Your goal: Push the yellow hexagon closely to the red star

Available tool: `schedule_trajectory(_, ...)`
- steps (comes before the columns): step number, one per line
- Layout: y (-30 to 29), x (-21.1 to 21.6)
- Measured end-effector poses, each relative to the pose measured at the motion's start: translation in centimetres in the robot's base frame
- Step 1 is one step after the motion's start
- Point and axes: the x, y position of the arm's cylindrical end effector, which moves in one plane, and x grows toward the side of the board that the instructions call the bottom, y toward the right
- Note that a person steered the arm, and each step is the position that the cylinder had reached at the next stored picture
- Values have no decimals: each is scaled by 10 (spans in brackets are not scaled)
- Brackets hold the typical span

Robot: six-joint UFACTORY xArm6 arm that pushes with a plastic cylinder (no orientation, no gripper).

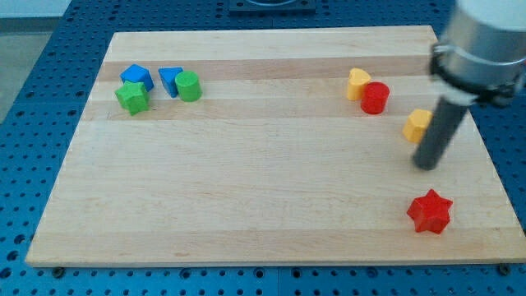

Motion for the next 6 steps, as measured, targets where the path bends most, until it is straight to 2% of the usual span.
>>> schedule_trajectory(1,60,-19)
schedule_trajectory(2,-3,-84)
schedule_trajectory(3,-53,-65)
schedule_trajectory(4,-45,-33)
schedule_trajectory(5,-42,-29)
schedule_trajectory(6,-33,-2)
